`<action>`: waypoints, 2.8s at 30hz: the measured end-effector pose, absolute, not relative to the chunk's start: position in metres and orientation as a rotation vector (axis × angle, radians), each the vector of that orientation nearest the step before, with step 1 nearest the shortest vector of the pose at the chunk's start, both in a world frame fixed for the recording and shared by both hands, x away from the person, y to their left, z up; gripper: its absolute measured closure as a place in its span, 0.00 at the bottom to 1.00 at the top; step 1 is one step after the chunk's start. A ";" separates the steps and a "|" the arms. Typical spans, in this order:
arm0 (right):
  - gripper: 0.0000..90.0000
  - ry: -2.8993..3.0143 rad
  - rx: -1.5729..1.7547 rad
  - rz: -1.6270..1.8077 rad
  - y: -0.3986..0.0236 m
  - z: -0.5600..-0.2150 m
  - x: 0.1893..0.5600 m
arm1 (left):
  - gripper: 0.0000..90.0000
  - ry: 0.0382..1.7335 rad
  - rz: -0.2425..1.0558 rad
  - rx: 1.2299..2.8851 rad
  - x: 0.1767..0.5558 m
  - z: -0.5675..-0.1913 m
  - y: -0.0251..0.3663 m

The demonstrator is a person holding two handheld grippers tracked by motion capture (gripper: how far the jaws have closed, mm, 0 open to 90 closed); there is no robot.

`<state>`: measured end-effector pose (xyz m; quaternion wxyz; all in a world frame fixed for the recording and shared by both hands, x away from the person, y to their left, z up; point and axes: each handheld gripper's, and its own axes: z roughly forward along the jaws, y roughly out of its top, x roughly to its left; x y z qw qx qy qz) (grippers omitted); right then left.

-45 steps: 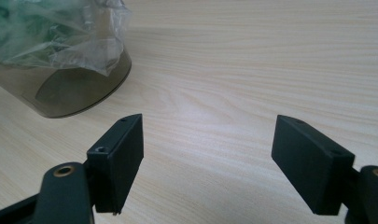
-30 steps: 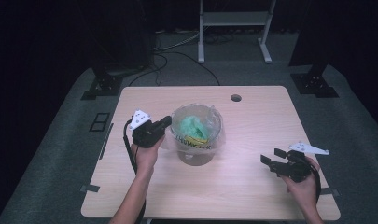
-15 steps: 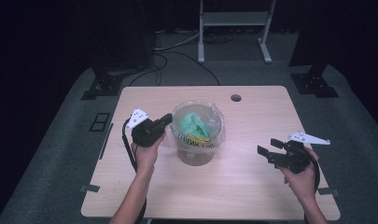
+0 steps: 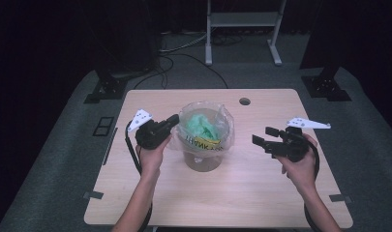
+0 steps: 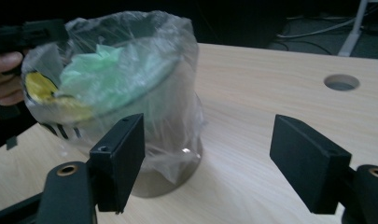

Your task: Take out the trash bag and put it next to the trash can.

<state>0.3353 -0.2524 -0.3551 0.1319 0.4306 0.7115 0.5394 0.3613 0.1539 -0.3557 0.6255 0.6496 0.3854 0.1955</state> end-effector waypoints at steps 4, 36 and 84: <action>0.29 2.093 1.248 1.595 -0.237 -0.349 0.345 | 0.98 0.878 0.449 1.484 0.361 -0.353 0.152; 0.90 2.189 1.271 1.501 -0.166 -0.327 0.387 | 0.98 0.847 0.416 1.443 0.358 -0.347 0.154; 0.81 2.332 1.403 1.698 -0.113 -0.318 0.410 | 0.98 0.712 0.350 1.562 0.345 -0.355 0.100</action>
